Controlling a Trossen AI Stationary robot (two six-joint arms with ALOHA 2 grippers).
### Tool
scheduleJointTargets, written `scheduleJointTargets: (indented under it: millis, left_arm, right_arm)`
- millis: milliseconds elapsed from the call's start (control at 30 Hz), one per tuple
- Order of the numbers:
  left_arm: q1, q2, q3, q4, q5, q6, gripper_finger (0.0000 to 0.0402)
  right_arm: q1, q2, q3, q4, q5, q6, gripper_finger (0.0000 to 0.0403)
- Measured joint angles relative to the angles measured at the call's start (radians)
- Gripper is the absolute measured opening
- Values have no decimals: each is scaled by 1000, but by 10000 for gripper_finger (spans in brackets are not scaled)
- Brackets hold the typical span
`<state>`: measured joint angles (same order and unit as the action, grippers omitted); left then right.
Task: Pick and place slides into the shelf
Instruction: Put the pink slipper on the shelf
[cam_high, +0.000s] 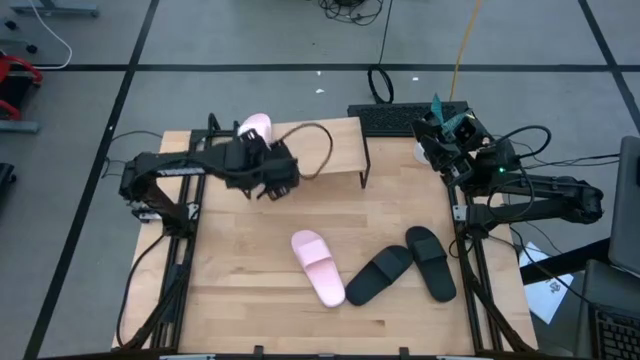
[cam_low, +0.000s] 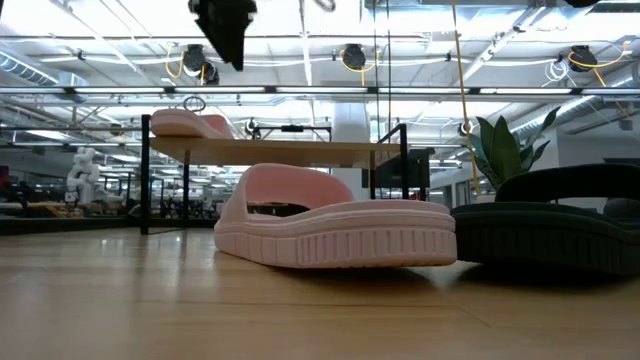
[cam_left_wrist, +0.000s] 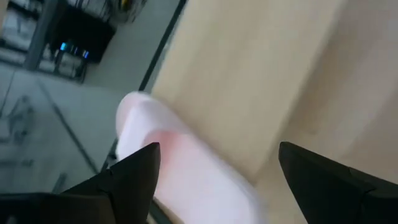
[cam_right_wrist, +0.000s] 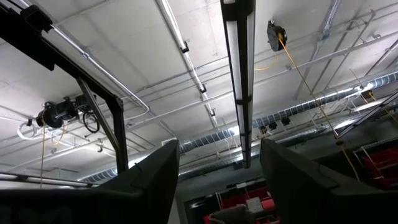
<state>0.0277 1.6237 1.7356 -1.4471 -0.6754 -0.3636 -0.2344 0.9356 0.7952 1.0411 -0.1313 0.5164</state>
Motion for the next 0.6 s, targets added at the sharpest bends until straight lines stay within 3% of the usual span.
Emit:
scheduleJointTargets:
  millis: [233, 400, 600]
  left_arm:
    - [-158, 0, 1, 0, 4, 74, 308]
    - [-224, -1, 1, 39, 148, 23, 295]
    - [-313, -1, 1, 106, 226, -164, 295]
  right_arm:
    - [0, -6, 0, -116, -6, -109, 215]
    - [0, -6, 0, -161, -17, -113, 215]
    - [27, -6, 0, -158, -268, -82, 215]
